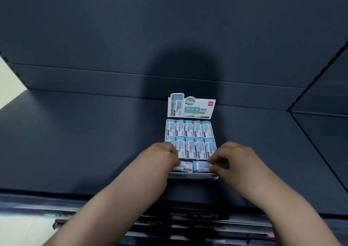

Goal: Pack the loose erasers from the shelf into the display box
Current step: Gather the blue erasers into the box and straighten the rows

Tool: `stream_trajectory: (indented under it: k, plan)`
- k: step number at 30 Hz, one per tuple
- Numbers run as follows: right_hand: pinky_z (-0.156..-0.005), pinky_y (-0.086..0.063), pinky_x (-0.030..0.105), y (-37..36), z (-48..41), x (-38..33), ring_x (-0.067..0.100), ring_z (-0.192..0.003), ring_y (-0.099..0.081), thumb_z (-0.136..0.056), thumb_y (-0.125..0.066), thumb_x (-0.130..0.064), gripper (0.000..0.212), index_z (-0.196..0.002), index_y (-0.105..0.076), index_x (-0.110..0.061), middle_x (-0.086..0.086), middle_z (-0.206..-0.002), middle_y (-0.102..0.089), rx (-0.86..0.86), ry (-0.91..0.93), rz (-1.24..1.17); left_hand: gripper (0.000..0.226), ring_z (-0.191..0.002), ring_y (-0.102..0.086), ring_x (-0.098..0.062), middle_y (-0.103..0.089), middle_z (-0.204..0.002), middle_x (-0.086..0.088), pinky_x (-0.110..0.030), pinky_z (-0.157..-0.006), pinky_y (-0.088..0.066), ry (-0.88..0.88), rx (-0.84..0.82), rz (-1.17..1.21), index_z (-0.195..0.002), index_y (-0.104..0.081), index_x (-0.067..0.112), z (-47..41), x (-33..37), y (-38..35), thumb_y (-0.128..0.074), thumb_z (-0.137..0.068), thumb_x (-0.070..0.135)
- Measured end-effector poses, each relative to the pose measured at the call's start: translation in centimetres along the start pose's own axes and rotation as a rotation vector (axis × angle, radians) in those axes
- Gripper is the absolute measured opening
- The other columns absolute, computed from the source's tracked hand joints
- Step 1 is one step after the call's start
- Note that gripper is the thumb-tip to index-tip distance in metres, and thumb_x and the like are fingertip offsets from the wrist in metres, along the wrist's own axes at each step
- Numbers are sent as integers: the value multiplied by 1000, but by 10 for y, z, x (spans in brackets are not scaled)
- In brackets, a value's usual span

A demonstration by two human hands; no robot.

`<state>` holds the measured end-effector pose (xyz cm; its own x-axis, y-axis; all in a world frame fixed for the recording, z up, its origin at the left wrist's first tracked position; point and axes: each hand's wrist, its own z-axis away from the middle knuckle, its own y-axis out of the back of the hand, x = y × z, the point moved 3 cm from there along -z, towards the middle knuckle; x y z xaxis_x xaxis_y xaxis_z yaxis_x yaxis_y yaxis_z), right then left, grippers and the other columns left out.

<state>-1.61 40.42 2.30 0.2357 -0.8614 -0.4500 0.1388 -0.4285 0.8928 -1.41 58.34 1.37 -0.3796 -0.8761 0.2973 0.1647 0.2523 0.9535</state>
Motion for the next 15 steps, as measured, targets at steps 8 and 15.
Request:
stream_trajectory:
  k: [8, 15]
  plan:
    - [-70, -34, -2, -5, 6, 9, 0, -77, -54, -76, -73, -20, 14, -90, -75, -20, -14, -88, -54, 42, -2, -76, 16, -106, -44, -7, -44, -106, 16, -16, -91, -36, -82, 156, 141, -101, -69, 22, 20, -8, -2, -62, -86, 22]
    - [-104, -11, 5, -6, 1, 12, -8, -135, -15, -82, -60, -42, 65, -140, -33, -31, -24, -146, -17, 66, -15, -252, 73, -135, -13, 9, -16, -150, 22, -13, -110, -12, 59, 125, 565, -147, -15, 28, 10, -16, -4, -50, -86, 46]
